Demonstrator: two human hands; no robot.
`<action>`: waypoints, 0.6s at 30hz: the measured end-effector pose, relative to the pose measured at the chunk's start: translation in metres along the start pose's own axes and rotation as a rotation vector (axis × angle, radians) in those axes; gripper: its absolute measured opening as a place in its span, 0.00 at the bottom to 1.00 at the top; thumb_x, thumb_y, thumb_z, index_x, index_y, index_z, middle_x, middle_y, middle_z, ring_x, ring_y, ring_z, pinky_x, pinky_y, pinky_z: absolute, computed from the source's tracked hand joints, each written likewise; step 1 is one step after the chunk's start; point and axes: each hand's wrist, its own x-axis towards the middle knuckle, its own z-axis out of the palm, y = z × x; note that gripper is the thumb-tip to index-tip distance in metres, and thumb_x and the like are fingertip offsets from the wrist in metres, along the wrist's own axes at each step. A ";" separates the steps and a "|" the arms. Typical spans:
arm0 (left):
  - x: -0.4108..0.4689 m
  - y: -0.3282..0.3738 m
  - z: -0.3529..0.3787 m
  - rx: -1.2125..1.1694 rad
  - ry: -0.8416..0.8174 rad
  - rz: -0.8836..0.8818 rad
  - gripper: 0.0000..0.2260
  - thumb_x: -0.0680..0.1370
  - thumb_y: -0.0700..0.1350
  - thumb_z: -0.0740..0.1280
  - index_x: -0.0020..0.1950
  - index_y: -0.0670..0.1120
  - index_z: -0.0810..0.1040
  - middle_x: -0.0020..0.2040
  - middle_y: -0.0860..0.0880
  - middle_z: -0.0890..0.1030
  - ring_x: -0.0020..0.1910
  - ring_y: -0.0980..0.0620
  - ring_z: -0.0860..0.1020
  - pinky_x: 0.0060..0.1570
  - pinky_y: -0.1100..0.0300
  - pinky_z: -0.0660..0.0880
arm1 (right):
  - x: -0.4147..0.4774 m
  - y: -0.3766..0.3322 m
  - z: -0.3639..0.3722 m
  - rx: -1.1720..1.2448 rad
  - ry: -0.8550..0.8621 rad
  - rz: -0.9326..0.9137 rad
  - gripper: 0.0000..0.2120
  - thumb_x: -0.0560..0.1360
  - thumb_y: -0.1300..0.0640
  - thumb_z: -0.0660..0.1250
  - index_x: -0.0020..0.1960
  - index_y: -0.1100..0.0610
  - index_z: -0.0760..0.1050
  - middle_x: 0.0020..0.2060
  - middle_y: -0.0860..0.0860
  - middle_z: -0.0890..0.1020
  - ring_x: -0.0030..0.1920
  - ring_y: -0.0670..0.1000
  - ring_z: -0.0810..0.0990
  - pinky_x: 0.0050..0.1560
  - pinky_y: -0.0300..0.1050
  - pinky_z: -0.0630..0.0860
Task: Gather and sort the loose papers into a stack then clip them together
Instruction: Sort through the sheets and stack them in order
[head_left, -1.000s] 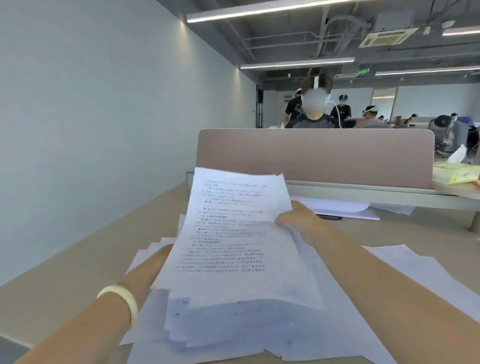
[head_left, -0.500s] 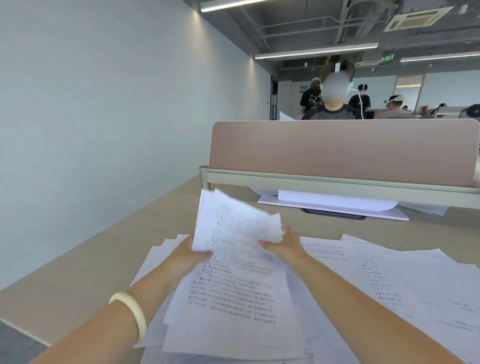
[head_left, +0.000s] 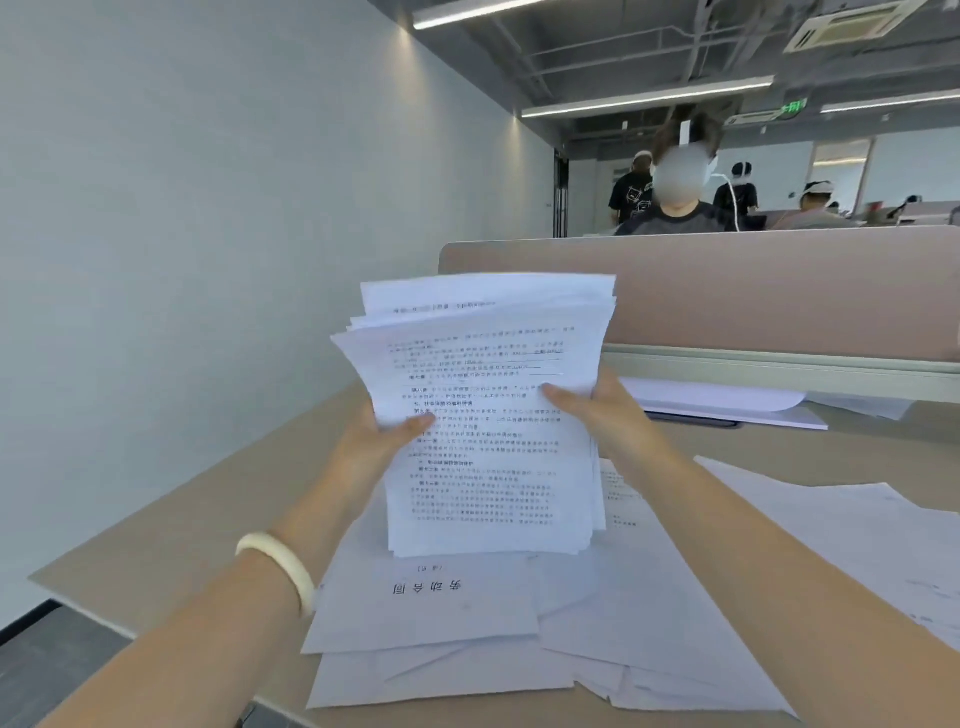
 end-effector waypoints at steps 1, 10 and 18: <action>-0.002 -0.008 0.004 0.034 0.043 -0.040 0.16 0.73 0.43 0.72 0.59 0.52 0.75 0.56 0.52 0.82 0.60 0.51 0.77 0.58 0.59 0.73 | -0.003 0.004 0.005 0.006 0.031 0.012 0.19 0.76 0.55 0.68 0.66 0.51 0.72 0.58 0.46 0.82 0.59 0.49 0.81 0.58 0.47 0.77; -0.001 0.032 0.011 0.226 0.181 0.160 0.10 0.76 0.44 0.69 0.57 0.50 0.78 0.52 0.52 0.83 0.51 0.52 0.81 0.54 0.56 0.75 | 0.000 -0.029 0.019 -0.058 0.148 -0.101 0.10 0.78 0.54 0.63 0.59 0.47 0.76 0.55 0.44 0.82 0.56 0.47 0.80 0.57 0.45 0.75; -0.022 0.012 0.035 0.115 0.350 0.049 0.11 0.79 0.39 0.63 0.62 0.43 0.75 0.48 0.52 0.78 0.50 0.51 0.77 0.49 0.60 0.69 | -0.007 0.010 0.035 0.048 0.249 0.043 0.15 0.78 0.59 0.62 0.65 0.58 0.73 0.55 0.51 0.81 0.57 0.52 0.80 0.46 0.38 0.75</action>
